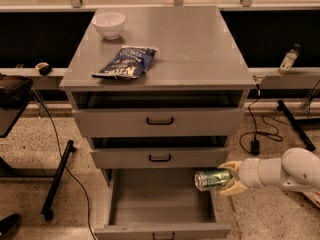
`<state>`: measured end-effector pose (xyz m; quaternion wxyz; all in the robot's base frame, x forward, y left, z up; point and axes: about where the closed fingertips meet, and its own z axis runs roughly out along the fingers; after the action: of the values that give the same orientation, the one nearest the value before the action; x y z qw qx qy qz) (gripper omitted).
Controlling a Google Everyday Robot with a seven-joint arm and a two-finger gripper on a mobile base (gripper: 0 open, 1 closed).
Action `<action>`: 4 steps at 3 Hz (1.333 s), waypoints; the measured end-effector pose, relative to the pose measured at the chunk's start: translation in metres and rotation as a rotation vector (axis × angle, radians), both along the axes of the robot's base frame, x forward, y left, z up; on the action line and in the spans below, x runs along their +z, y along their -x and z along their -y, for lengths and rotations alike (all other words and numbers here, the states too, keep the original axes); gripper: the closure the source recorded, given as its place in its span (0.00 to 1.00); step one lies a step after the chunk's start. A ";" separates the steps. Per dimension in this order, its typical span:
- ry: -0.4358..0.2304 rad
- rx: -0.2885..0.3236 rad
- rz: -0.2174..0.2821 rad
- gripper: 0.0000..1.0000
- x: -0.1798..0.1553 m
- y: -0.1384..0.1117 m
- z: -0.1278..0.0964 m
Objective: Pick green can from bottom drawer and place on counter
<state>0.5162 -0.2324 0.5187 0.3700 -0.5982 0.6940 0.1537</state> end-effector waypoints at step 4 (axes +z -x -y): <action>0.009 -0.099 0.104 1.00 0.165 -0.032 0.083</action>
Offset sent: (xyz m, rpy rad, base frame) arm -0.0007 -0.0182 0.0346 0.0275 -0.0369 -0.0289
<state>0.5486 -0.3149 0.6839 0.4101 -0.5720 0.7032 0.1007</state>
